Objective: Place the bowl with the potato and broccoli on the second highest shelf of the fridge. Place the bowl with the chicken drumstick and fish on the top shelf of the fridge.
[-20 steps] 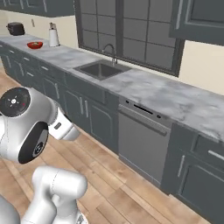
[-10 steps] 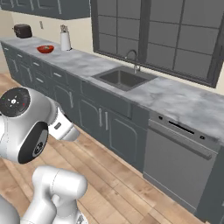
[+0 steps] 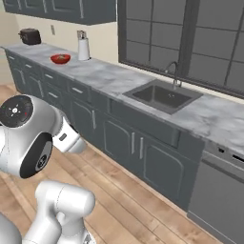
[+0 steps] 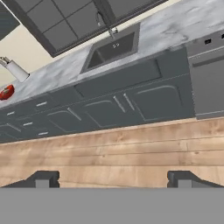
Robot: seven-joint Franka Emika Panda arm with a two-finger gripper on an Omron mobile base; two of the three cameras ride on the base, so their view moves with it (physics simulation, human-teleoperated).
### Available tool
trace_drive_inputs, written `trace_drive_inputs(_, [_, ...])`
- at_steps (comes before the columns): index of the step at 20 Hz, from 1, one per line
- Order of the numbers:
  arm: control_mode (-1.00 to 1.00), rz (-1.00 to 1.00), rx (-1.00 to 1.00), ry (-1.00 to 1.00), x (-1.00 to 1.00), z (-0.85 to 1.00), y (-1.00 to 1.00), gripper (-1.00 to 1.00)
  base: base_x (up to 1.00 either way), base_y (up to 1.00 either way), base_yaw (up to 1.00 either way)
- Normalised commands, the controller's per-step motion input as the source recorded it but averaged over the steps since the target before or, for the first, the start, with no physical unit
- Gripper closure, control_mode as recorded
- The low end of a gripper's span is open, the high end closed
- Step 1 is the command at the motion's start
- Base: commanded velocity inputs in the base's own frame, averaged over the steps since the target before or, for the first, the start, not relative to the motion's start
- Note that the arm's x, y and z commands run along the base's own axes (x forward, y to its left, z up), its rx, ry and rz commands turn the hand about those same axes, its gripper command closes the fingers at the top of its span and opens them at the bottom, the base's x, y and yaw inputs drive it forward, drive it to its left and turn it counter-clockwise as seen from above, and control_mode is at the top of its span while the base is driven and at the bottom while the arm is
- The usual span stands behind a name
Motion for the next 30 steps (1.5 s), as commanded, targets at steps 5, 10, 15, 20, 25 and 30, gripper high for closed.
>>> trace_drive_inputs(5, [1.00,0.00,0.00,0.00,0.00,0.00,0.00,-1.00,1.00,1.00,-0.14])
trace_drive_inputs(10, [1.00,0.00,0.00,0.00,0.00,0.00,0.00,-1.00,1.00,1.00,-0.21])
trace_drive_inputs(15, [1.00,0.00,0.00,0.00,0.00,0.00,0.00,-1.00,1.00,1.00,-0.28])
trace_drive_inputs(20, [1.00,0.00,0.00,0.00,0.00,0.00,0.00,-1.00,1.00,1.00,-0.30])
trace_drive_inputs(25, [1.00,0.00,0.00,0.00,0.00,0.00,0.00,-1.00,1.00,1.00,-0.16])
trace_drive_inputs(30, [1.00,0.00,0.00,0.00,0.00,0.00,0.00,-1.00,0.94,1.00,-0.11])
